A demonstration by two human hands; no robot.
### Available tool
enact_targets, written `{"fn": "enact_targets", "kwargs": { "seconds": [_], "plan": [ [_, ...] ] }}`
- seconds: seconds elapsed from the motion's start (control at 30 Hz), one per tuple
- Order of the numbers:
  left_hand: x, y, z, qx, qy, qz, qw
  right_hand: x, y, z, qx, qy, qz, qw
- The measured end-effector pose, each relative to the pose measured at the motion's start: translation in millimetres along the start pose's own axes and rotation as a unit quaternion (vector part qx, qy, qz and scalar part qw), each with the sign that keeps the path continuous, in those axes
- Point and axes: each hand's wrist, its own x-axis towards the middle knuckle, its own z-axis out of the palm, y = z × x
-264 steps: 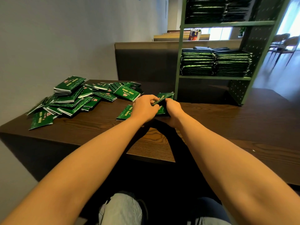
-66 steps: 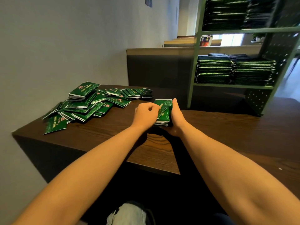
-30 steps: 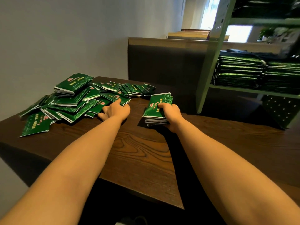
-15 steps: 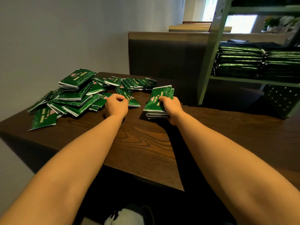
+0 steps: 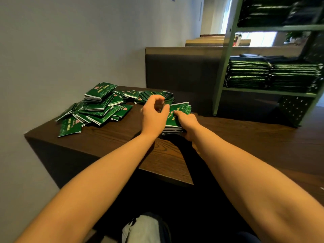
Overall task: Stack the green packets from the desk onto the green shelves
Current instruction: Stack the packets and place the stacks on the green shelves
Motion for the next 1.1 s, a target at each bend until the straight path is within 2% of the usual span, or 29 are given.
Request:
{"fn": "enact_targets", "kwargs": {
  "seconds": [0.23, 0.4, 0.5, 0.63, 0.73, 0.83, 0.97, 1.1],
  "plan": [
    [-20, 6, -8, 0.044, -0.130, 0.047, 0.989, -23, 1, -4, 0.065, -0.098, 0.011, 0.993],
    [-27, 3, -20, 0.065, -0.183, 0.067, 0.979, -30, 7, 4, 0.019, -0.120, 0.007, 0.993],
    [-29, -2, -25, 0.057, -0.149, 0.066, 0.985, 11, 23, 9, -0.003, -0.120, 0.001, 0.993],
    [-23, -17, -37, 0.044, -0.058, 0.031, 0.997, -12, 14, 23, -0.001, -0.106, 0.018, 0.994],
    [-14, -40, -55, 0.089, -0.046, -0.016, 0.995, -5, 12, 37, -0.003, -0.089, 0.010, 0.996],
    [0, -70, -77, 0.177, -0.019, -0.057, 0.982, 3, 10, 56, -0.015, -0.078, 0.000, 0.997],
    [25, -95, -109, 0.299, 0.059, -0.114, 0.945, 17, 10, 84, -0.010, -0.076, -0.020, 0.997],
    [59, -102, -134, 0.362, 0.101, -0.103, 0.921, 28, 10, 116, -0.006, -0.084, -0.043, 0.996]
  ]
}}
